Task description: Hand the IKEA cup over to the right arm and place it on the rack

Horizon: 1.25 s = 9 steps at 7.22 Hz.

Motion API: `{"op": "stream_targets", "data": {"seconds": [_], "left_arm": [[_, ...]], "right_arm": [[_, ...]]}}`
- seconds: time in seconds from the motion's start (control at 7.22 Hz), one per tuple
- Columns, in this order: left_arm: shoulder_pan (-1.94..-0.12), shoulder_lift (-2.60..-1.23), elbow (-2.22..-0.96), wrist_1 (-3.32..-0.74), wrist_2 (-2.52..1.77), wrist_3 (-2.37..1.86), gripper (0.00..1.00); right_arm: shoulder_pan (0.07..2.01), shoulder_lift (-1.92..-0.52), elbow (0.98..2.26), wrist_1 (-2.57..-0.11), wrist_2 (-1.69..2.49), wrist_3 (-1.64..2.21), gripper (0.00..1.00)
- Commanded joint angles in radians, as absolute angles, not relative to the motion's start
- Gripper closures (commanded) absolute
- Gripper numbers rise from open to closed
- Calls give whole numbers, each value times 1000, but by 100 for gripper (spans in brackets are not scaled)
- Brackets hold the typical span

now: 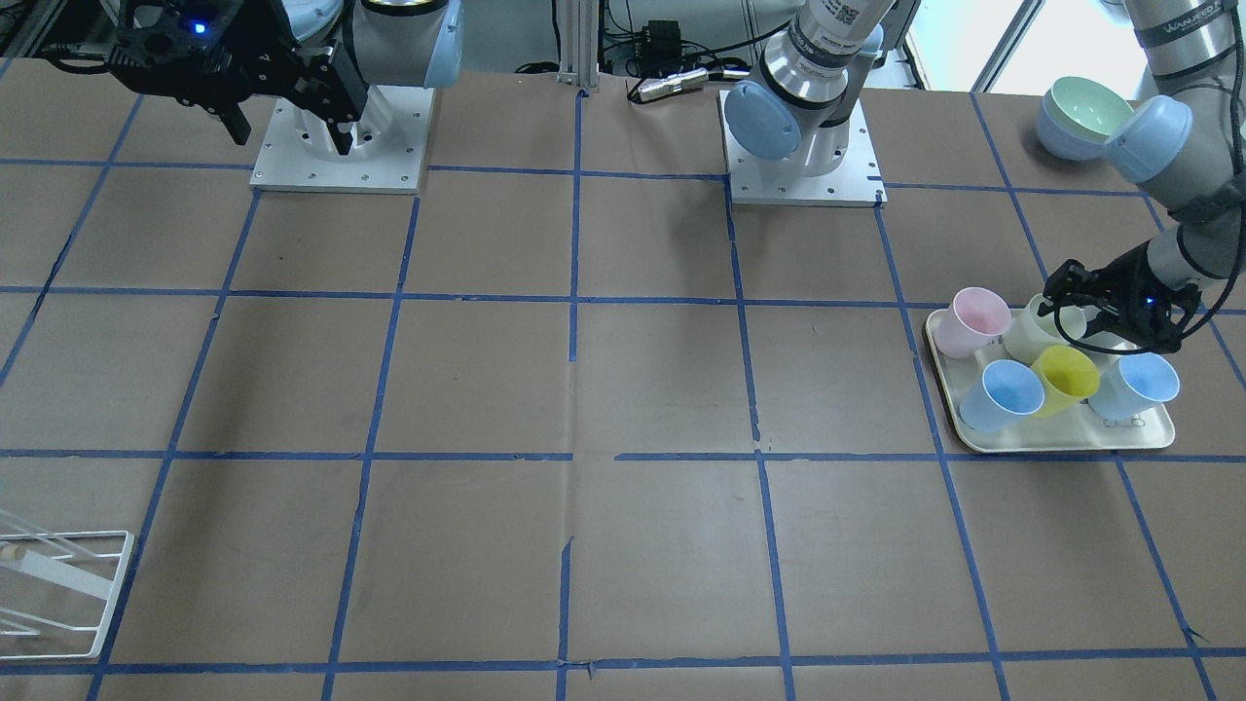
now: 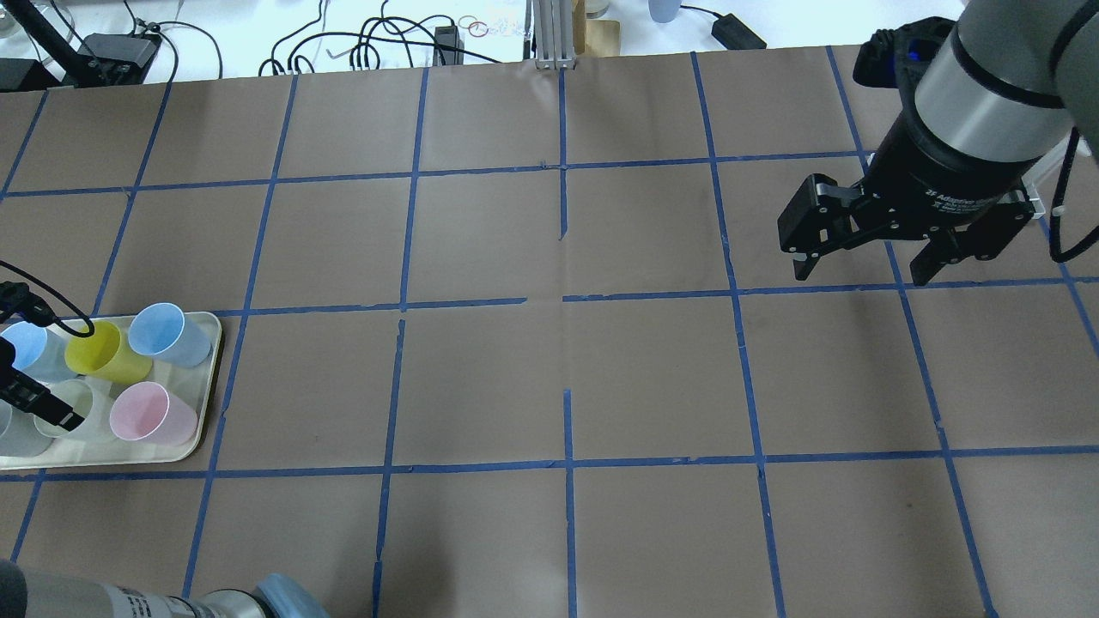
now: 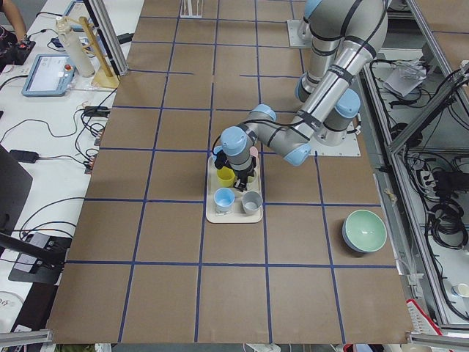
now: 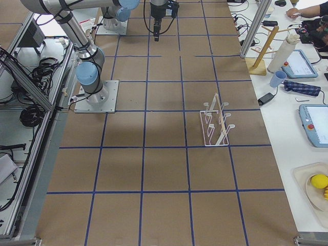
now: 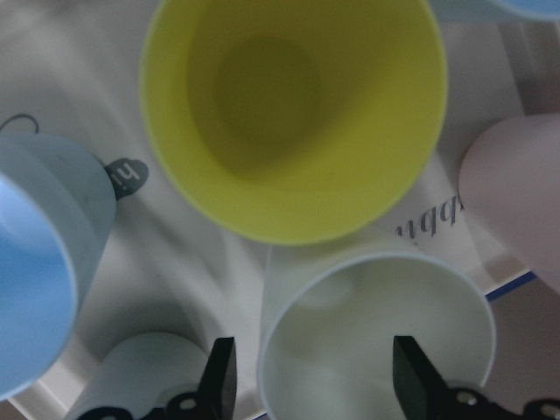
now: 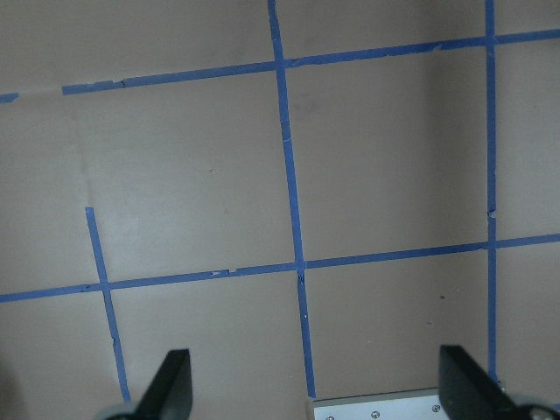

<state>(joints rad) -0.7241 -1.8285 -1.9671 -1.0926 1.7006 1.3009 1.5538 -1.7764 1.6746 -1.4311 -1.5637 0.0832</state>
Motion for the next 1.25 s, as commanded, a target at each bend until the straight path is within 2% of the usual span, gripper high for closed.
{"op": "stream_targets", "data": {"seconds": [0.0,0.14,0.28,0.42,0.97,1.11], "left_arm": [[-724,-1836,-1965,-1091,1701,1301,57],[-724,-1836,-1964,-1091,1701,1301,70],[-724,-1836,-1960,-1091,1703,1301,91],[-724,-1836,-1956,-1091,1703,1301,100],[-726,-1777,-1941,-1133,1724,1301,100],[-726,-1741,-1898,-1232,1724,1299,100]], "right_arm": [[1554,-1776,1675,-1431,-1563,84,0],[1552,-1776,1675,-1425,-1562,86,0],[1552,-1776,1674,-1425,-1562,84,0],[1551,-1776,1674,-1427,-1563,84,0],[1552,-1776,1674,-1436,-1562,90,0],[1548,-1776,1674,-1437,-1562,94,0]]}}
